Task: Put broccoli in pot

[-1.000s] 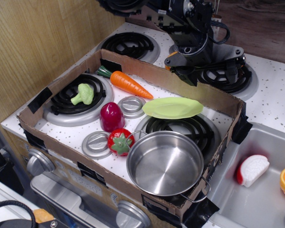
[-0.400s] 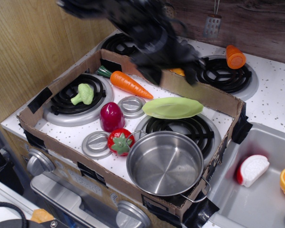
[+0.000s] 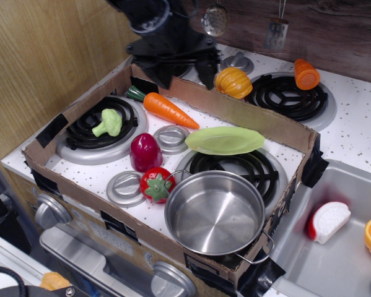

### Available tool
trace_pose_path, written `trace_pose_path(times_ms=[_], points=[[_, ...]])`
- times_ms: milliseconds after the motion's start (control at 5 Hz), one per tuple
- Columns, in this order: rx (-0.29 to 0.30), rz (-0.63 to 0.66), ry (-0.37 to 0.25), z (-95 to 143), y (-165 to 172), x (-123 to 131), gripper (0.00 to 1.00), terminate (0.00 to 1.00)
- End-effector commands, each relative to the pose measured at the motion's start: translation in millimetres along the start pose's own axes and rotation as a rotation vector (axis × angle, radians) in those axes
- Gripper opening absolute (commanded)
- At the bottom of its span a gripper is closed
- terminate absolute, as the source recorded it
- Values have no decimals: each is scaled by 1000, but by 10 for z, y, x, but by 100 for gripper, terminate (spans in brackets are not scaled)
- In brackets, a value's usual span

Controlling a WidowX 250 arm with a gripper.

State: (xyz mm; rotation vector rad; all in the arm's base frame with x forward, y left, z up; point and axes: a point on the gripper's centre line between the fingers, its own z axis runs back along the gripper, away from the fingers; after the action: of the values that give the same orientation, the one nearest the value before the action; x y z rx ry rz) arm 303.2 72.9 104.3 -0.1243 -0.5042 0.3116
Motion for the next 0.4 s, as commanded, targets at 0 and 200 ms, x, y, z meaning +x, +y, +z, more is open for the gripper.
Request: trace_pose_path(times_ms=[0, 200], points=[[102, -18, -69, 226, 351, 7, 100, 0], [138, 7, -63, 224, 499, 11, 100, 0]])
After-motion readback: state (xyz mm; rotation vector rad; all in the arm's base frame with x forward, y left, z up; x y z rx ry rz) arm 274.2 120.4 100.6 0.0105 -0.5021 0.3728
